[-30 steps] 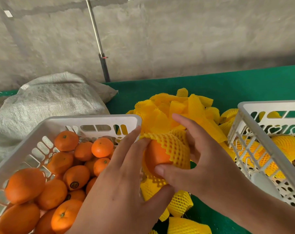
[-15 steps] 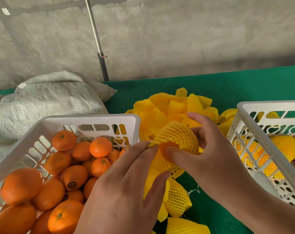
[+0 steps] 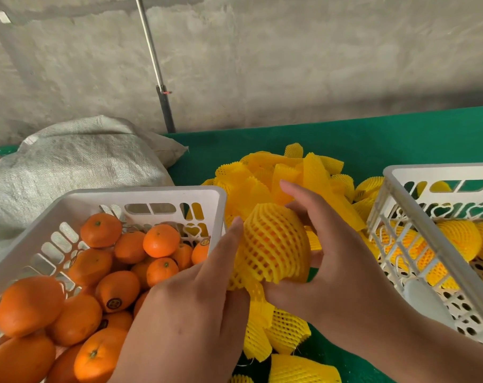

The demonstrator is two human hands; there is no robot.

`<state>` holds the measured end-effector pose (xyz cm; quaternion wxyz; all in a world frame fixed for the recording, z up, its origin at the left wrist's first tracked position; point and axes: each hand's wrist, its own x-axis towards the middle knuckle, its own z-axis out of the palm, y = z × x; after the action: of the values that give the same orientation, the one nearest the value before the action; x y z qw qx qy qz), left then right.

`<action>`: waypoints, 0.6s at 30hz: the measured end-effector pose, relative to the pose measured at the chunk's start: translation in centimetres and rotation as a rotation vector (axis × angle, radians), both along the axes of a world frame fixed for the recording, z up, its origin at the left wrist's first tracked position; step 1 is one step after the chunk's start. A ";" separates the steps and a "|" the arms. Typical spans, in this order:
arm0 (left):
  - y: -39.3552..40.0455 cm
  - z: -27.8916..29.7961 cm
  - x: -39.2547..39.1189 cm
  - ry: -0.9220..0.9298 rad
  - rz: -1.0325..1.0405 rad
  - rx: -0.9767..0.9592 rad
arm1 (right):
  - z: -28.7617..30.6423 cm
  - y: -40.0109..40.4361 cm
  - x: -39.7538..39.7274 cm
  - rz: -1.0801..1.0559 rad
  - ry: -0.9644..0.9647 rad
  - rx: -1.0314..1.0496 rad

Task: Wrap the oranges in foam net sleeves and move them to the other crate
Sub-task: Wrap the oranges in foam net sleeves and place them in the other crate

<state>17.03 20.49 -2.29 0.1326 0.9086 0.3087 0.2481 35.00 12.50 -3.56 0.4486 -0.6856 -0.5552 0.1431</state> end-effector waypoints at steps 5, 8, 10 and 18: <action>0.2 0.0 -0.4 -0.274 -0.123 -0.419 | 0.5 0.0 0.7 0.003 -0.020 0.016; 0.0 0.3 0.1 -0.447 -0.095 -0.757 | 0.9 -0.2 0.8 0.062 -0.075 0.017; 0.0 0.5 0.7 -0.416 -0.086 -0.842 | 0.7 -0.1 0.6 0.120 -0.117 0.020; 0.5 -0.5 1.1 -0.524 0.009 -0.878 | 0.2 0.4 0.6 0.296 0.240 -0.002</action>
<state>18.12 21.03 -2.82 0.5736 0.6732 0.3444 0.3150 35.59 12.86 -3.37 0.4849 -0.5748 -0.5925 0.2890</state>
